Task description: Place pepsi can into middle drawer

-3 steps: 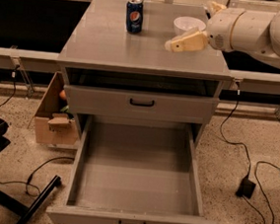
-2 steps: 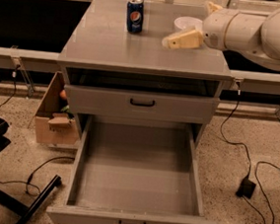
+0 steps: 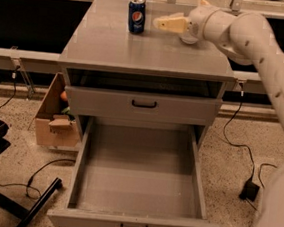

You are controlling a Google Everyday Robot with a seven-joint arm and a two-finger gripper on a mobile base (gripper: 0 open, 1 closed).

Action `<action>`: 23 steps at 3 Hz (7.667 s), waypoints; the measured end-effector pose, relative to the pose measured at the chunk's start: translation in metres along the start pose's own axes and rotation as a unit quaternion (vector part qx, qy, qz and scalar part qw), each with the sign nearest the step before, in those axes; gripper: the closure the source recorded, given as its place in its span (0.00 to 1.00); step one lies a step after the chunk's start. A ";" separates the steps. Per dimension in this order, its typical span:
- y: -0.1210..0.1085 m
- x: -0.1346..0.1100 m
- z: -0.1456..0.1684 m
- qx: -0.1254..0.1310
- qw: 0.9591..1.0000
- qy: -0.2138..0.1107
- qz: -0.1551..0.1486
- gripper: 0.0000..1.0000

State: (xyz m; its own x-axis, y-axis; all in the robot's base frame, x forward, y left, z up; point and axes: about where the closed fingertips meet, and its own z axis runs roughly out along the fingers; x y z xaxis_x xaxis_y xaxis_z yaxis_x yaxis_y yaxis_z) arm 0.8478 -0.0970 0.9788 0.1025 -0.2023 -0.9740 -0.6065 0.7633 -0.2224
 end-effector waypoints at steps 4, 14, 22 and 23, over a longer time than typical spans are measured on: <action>-0.022 0.030 0.141 0.063 0.993 0.095 0.037 0.00; 0.031 0.065 0.229 0.038 0.997 0.034 0.065 1.00; 0.129 0.053 -0.117 -0.119 0.988 0.025 0.092 1.00; 0.162 0.106 -0.136 -0.117 0.988 0.015 0.102 1.00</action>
Offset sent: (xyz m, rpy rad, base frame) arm 0.1235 0.0412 -0.0139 -0.1901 0.2303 -0.1799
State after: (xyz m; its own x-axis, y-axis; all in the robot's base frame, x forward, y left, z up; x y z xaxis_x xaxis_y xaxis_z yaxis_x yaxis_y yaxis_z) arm 0.6531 -0.0788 0.8459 -0.0612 -0.0801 -0.9949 -0.7783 0.6278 -0.0027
